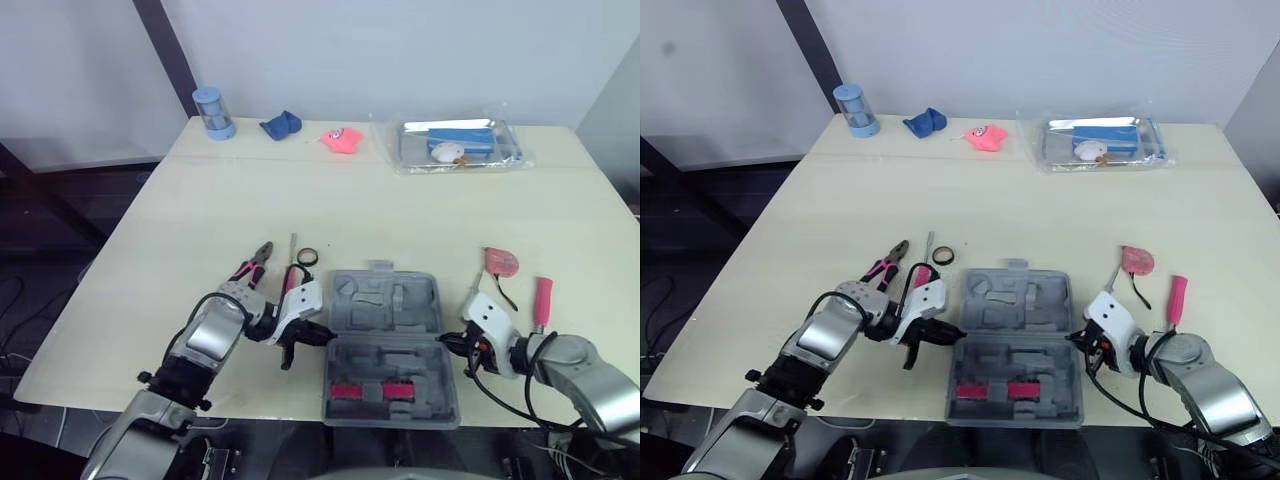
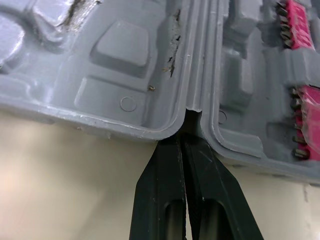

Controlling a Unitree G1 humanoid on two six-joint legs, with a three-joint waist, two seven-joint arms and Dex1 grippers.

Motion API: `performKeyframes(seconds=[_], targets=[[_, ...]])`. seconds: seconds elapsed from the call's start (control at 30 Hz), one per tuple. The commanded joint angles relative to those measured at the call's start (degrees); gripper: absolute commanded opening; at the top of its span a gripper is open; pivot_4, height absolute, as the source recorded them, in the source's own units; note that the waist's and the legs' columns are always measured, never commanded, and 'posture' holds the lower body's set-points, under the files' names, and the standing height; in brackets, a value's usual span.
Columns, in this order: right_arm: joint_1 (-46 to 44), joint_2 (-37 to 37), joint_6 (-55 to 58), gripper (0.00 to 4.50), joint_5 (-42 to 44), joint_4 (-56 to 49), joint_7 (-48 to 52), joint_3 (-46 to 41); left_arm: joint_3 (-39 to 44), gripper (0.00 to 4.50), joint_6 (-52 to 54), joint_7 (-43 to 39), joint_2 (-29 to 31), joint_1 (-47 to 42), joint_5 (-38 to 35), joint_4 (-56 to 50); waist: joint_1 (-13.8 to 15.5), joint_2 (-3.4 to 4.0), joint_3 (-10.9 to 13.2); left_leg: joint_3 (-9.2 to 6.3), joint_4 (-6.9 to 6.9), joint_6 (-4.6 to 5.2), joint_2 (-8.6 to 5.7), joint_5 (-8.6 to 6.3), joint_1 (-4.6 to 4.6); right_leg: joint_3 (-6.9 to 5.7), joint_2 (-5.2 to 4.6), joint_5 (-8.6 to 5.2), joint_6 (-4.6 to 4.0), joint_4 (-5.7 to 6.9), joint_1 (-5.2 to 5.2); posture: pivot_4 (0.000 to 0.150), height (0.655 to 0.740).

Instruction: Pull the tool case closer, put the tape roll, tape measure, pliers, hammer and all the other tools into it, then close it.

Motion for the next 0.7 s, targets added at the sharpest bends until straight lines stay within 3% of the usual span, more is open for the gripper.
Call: performKeyframes(seconds=[0.03,0.7], targets=[[0.41,-0.48,0.4,0.17,2.28,-3.12,1.26,-0.71,-4.49,0.16,-0.23,-2.1,0.71,2.19,-0.12,-1.06,-0.04,0.0,0.0,0.0,0.0,0.0,0.0,0.0,0.0,0.0,0.0,0.0,0.0,0.0,0.0,0.15,0.74],[3.23,-4.34,3.17,0.17,5.95,-5.61,2.81,-0.31,-6.45,0.16,-0.81,-3.73,3.94,5.09,-1.23,-4.4,-0.15,0.01,0.0,-0.01,-0.02,0.01,0.01,-0.01,0.01,0.0,0.0,0.0,0.0,-0.01,0.01,0.15,0.74]])
